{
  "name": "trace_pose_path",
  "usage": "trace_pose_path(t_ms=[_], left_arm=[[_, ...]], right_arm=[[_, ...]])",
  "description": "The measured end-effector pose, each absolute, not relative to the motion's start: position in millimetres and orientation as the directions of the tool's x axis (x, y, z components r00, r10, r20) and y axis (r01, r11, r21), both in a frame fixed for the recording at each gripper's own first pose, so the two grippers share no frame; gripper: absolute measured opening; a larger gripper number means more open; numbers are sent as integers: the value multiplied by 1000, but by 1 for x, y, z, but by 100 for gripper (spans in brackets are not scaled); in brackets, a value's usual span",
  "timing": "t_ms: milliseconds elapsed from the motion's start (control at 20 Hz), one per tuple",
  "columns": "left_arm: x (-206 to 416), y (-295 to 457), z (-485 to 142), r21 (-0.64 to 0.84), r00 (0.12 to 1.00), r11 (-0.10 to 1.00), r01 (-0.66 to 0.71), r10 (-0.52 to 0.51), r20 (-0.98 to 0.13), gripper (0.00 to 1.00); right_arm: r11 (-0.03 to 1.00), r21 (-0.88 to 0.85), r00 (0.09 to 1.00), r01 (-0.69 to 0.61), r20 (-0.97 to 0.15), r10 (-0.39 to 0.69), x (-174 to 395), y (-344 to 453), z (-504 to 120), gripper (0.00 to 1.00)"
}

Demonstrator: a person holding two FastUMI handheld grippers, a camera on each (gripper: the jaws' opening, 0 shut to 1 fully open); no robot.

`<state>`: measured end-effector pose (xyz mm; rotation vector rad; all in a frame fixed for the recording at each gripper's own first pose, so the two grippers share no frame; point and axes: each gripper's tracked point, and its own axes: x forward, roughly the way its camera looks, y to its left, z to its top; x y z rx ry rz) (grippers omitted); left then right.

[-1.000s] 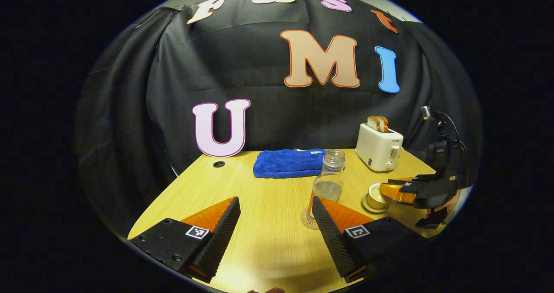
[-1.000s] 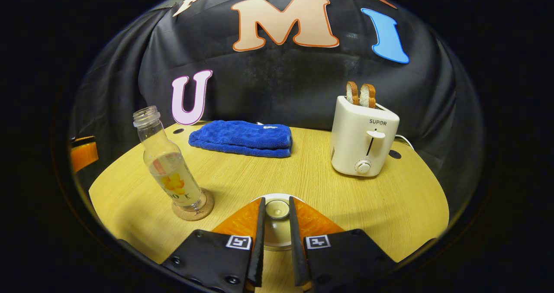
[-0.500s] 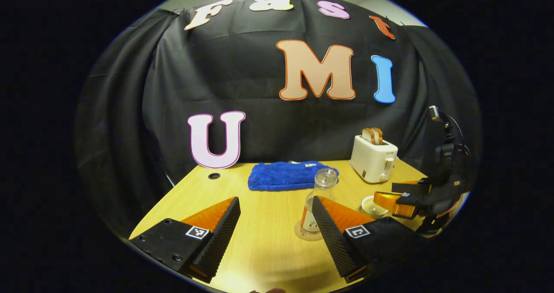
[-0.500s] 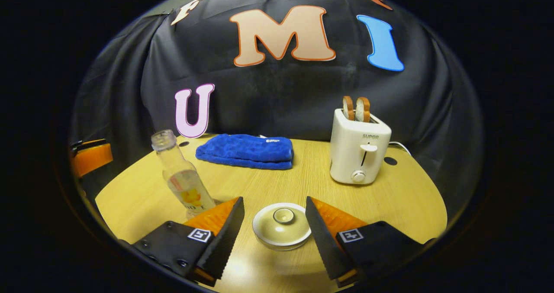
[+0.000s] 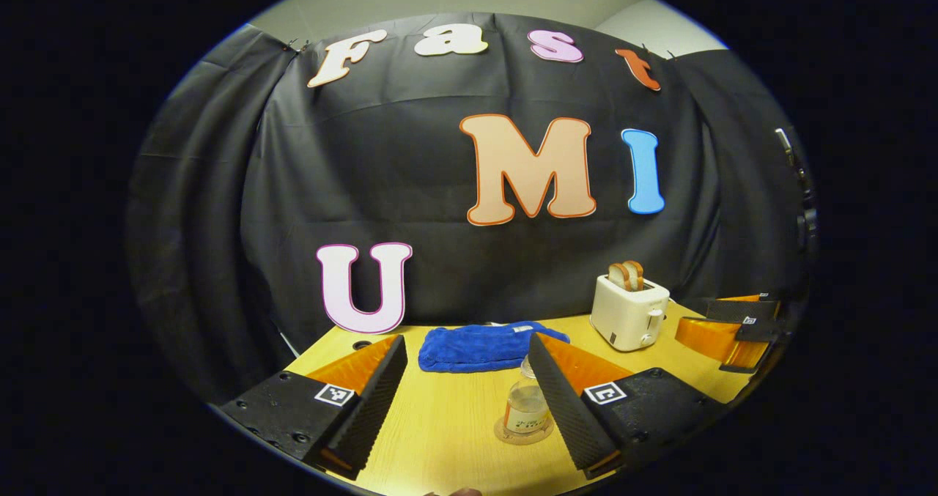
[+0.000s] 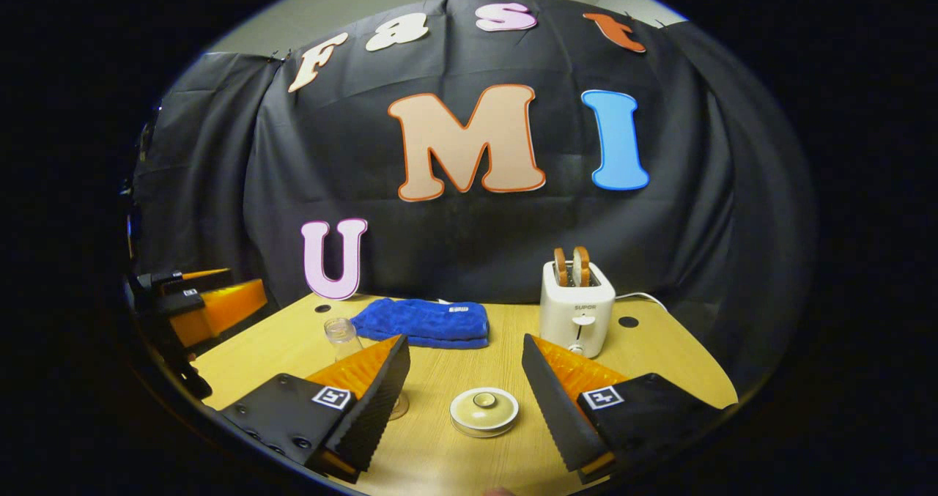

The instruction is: Open the teacup lid with one hand, grasp the water bottle and pour water into the teacup with the other hand; after pouring, place the water bottle on the coaster and then close the teacup lid.

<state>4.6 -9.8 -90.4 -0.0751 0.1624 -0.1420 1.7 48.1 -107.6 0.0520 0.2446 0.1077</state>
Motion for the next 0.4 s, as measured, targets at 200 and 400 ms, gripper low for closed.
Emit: trace_pose_path(t_ms=[200, 400], left_arm=[[3, -4, -87, -87, 981, 991, 104, -117, -152, 97], [2, -5, -88, -88, 980, 991, 101, -115, -162, 97]], right_arm=[[995, 53, 973, -82, -211, 91, -11, 36, -92, 98], [997, 8, 981, -78, -179, 78, -11, 31, -84, 97]])
